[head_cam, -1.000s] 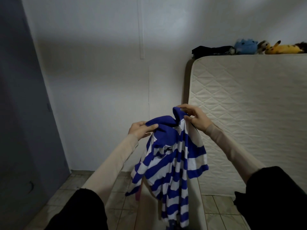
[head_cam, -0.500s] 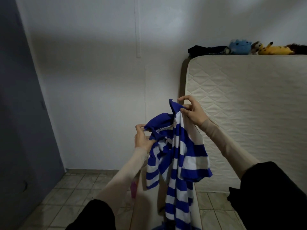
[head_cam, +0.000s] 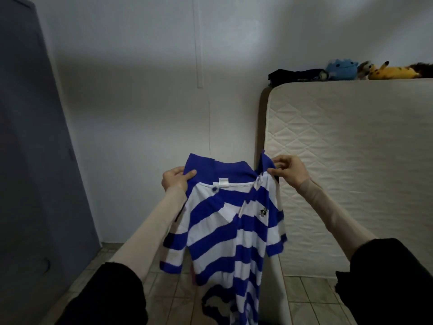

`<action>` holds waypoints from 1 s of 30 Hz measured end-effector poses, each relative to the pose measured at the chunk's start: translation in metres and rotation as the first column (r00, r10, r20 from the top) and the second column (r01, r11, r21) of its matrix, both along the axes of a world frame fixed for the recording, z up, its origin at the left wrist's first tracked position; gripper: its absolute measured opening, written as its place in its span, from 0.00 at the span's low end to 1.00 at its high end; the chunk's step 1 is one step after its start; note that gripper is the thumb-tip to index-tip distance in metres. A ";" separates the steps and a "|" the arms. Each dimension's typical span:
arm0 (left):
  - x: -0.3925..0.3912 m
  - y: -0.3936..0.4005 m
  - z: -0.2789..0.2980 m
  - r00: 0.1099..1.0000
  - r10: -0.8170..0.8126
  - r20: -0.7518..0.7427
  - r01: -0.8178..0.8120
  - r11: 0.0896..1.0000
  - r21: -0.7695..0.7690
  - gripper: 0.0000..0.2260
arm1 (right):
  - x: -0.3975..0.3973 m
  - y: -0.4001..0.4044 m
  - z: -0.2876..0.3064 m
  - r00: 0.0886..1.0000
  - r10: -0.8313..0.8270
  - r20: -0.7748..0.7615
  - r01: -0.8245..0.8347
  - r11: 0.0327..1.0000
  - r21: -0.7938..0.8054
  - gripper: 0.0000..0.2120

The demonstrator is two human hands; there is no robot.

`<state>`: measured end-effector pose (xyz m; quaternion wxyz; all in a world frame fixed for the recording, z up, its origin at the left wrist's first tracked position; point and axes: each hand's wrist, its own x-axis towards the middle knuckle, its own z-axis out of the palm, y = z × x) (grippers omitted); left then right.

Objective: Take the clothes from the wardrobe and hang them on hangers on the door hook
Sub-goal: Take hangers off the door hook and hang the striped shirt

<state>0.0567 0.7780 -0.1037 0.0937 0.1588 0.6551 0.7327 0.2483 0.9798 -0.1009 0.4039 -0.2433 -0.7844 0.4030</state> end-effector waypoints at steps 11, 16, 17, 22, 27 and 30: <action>0.005 -0.014 0.031 0.984 -0.035 -0.175 0.036 0.999 0.002 0.12 | -0.011 -0.030 -0.005 0.939 0.266 0.217 -0.230 0.957 -0.179 0.18; 0.003 -0.016 0.042 0.970 -0.027 -0.240 0.026 1.000 -0.008 0.10 | -0.012 -0.032 -0.008 0.888 0.362 0.284 -0.387 0.921 0.036 0.31; 0.003 -0.016 0.043 0.968 -0.027 -0.250 0.026 1.000 -0.006 0.10 | -0.012 -0.035 -0.007 0.874 0.359 0.328 -0.407 0.909 0.089 0.30; 0.001 -0.017 0.045 0.954 -0.020 -0.300 0.009 0.999 -0.039 0.09 | -0.020 -0.039 -0.009 0.862 0.310 0.402 -0.412 0.890 0.197 0.20; -0.003 -0.018 0.044 0.945 -0.011 -0.327 -0.017 0.996 -0.083 0.09 | -0.022 -0.043 -0.010 0.900 0.212 0.380 -0.253 0.966 0.061 0.16; -0.004 -0.019 0.042 0.941 -0.005 -0.338 -0.031 0.994 -0.102 0.10 | -0.023 -0.038 -0.015 0.912 0.103 0.398 -0.171 0.975 0.141 0.10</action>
